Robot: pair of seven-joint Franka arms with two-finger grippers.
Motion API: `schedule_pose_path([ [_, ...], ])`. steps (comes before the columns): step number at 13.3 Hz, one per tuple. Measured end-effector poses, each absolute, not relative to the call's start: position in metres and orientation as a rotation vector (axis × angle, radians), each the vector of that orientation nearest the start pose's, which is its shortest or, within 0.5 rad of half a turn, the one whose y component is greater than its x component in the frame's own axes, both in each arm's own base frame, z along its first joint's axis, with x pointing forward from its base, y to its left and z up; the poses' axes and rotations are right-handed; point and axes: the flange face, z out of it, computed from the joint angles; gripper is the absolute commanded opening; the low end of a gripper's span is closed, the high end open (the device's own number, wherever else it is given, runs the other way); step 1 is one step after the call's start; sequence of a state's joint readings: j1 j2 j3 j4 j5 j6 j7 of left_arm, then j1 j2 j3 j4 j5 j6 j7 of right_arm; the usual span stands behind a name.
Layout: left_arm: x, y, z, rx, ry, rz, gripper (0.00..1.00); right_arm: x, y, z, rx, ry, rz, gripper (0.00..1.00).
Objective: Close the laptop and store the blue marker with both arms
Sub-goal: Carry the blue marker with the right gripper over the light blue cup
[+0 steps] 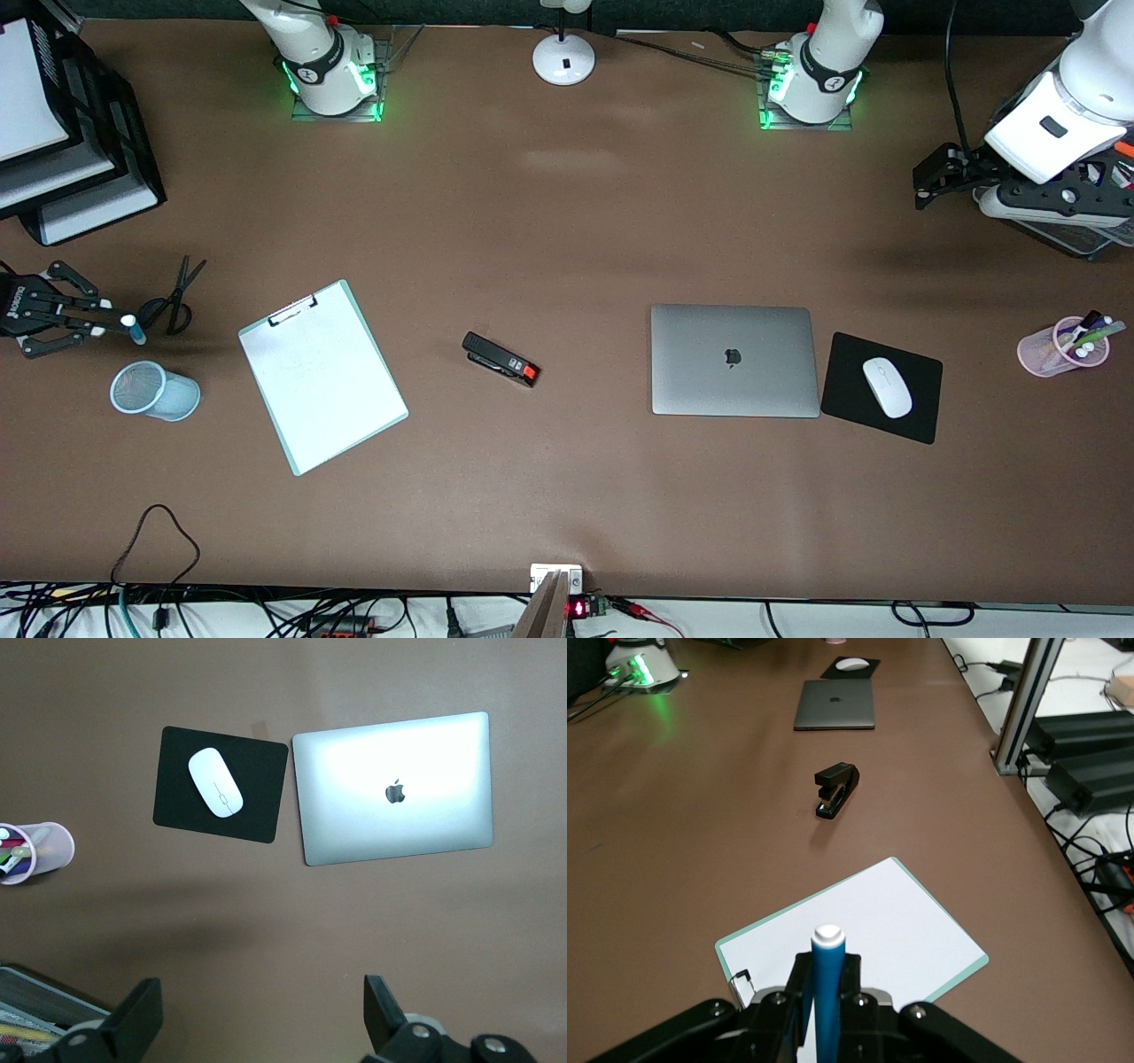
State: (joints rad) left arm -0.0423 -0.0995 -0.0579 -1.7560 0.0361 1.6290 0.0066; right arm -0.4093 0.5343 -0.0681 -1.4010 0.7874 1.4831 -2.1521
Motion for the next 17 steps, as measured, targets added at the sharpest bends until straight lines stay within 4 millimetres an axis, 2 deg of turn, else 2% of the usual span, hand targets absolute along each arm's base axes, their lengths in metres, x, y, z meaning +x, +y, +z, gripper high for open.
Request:
schedule_pose_path([
  [3,0.523,-0.05,0.596,-3.094,0.169,0.04,1.0,0.634,-0.236,0.405,-1.681,-1.746,-0.827,0.0],
  [9,0.523,-0.049,0.596,-3.094,0.166,0.04,1.0,0.631,-0.262,0.378,-1.634,-1.72,-0.875,0.0],
  [14,0.522,-0.049,0.595,-3.094,0.166,0.052,1.0,0.627,-0.281,0.377,-1.623,-1.712,-0.886,0.0],
  [17,0.522,-0.049,0.595,-3.093,0.164,0.057,1.0,0.632,-0.294,0.366,-1.615,-1.71,-0.904,0.0],
])
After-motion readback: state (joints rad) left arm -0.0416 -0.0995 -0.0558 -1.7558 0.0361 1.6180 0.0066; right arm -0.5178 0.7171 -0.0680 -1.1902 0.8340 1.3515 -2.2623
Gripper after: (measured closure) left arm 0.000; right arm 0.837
